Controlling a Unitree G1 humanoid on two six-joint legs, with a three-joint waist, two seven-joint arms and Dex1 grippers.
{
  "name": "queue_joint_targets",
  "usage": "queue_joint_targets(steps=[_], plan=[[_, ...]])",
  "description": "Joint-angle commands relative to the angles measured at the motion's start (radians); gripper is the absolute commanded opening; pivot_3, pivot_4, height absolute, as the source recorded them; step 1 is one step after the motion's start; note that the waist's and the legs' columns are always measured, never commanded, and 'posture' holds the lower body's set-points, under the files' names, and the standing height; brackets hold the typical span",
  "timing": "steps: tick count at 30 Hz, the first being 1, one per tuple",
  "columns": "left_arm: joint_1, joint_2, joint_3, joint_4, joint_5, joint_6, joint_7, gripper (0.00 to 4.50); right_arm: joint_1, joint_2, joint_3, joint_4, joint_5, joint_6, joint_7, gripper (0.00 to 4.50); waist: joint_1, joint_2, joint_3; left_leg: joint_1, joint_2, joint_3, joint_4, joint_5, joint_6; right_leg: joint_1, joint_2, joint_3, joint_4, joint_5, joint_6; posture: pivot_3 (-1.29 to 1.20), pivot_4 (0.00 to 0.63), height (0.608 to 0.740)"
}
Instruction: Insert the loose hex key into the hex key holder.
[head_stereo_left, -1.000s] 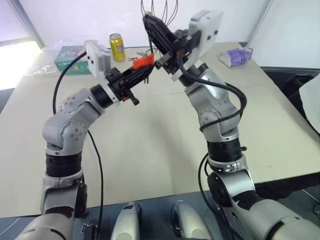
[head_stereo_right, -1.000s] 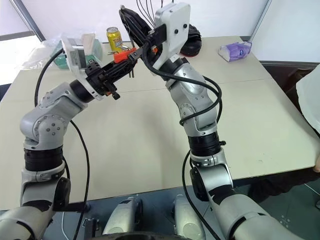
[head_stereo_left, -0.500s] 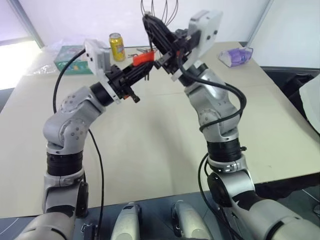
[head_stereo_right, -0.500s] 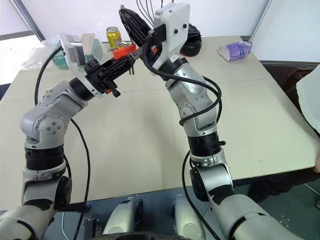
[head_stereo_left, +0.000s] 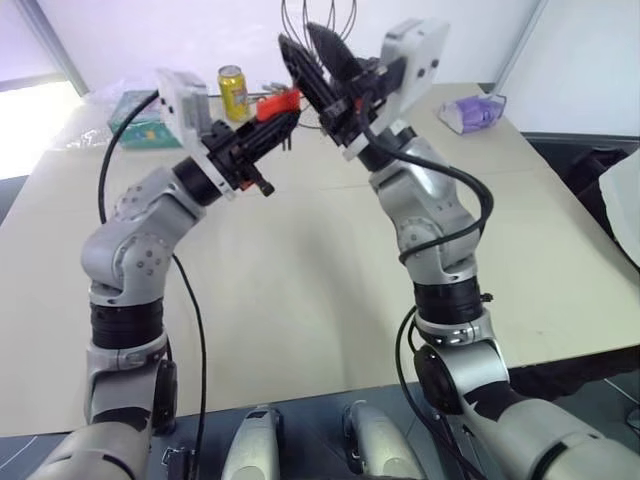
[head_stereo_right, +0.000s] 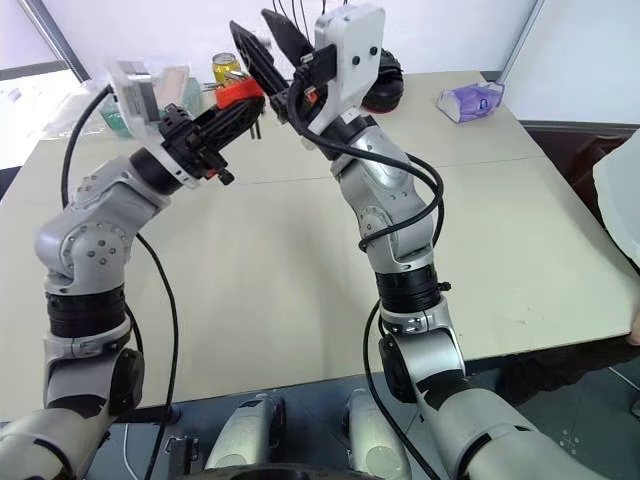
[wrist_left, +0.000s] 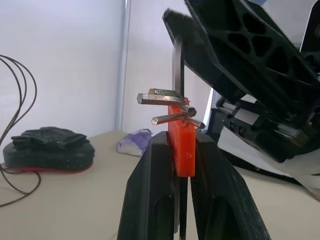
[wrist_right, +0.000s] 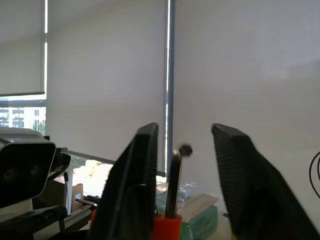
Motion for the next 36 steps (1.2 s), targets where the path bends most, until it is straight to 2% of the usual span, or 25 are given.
queue_joint_targets(steps=[1, 2, 7, 13, 16, 18, 25, 36], plan=[[-0.028, -0.003, 0.021, -0.018, -0.009, -0.026, 0.003, 0.00, 0.010, -0.025, -0.001, -0.064, 0.016, 0.030, 0.020, 4.18, 0.001, 0.000, 0.000, 0.000, 0.000, 0.000, 0.000, 0.000, 0.000, 0.000, 0.000, 0.000, 0.000, 0.000, 0.000, 0.00, 0.150, 0.740], [-0.027, -0.003, 0.021, -0.019, -0.008, -0.025, 0.004, 0.00, 0.029, -0.044, 0.000, -0.081, 0.021, 0.047, 0.035, 4.45, 0.001, 0.000, 0.000, -0.001, 0.000, 0.000, 0.000, 0.000, 0.000, -0.001, 0.000, 0.000, 0.000, 0.000, 0.000, 0.00, 0.150, 0.740], [-0.007, -0.001, 0.009, -0.016, 0.002, -0.008, 0.012, 0.00, 0.168, -0.187, -0.015, -0.190, 0.056, 0.143, 0.124, 4.45, 0.006, 0.000, 0.000, -0.012, 0.000, -0.002, 0.003, 0.000, 0.000, -0.008, -0.001, -0.002, -0.001, 0.000, 0.001, 0.00, 0.150, 0.740], [0.092, -0.044, -0.072, 0.030, 0.020, 0.033, -0.006, 0.00, 0.315, -0.514, -0.116, -0.338, 0.166, 0.310, 0.306, 4.45, 0.010, 0.000, 0.000, -0.014, -0.001, -0.001, 0.003, 0.000, 0.001, -0.010, -0.002, -0.002, -0.002, 0.000, 0.001, 0.00, 0.150, 0.740], [0.140, -0.078, -0.138, 0.060, 0.032, 0.051, -0.037, 0.00, 0.337, -0.637, -0.157, -0.376, 0.202, 0.362, 0.366, 4.45, 0.007, 0.000, 0.001, -0.014, -0.001, -0.001, 0.003, 0.000, 0.001, -0.010, 0.000, -0.002, -0.002, 0.000, 0.001, 0.00, 0.150, 0.740], [0.158, -0.109, -0.178, 0.086, 0.044, 0.054, -0.054, 0.00, 0.348, -0.681, -0.175, -0.396, 0.218, 0.383, 0.377, 4.45, 0.004, 0.000, 0.001, -0.013, 0.000, -0.002, 0.003, 0.000, 0.001, -0.010, 0.001, -0.002, -0.002, 0.000, 0.001, 0.00, 0.150, 0.740], [0.153, -0.250, -0.265, 0.229, 0.086, 0.051, -0.074, 0.00, 0.384, -0.707, -0.192, -0.451, 0.219, 0.405, 0.340, 4.45, 0.006, 0.000, 0.001, -0.013, 0.000, -0.002, 0.004, 0.000, 0.001, -0.010, 0.001, -0.001, -0.002, 0.000, 0.001, 0.00, 0.150, 0.740], [0.169, -0.308, -0.295, 0.392, 0.182, 0.059, -0.078, 0.00, 0.415, -0.698, -0.173, -0.484, 0.199, 0.394, 0.293, 4.45, 0.008, 0.000, 0.000, -0.013, -0.001, -0.002, 0.004, 0.000, 0.001, -0.010, 0.001, -0.001, -0.002, 0.000, 0.001, 0.00, 0.150, 0.740]])
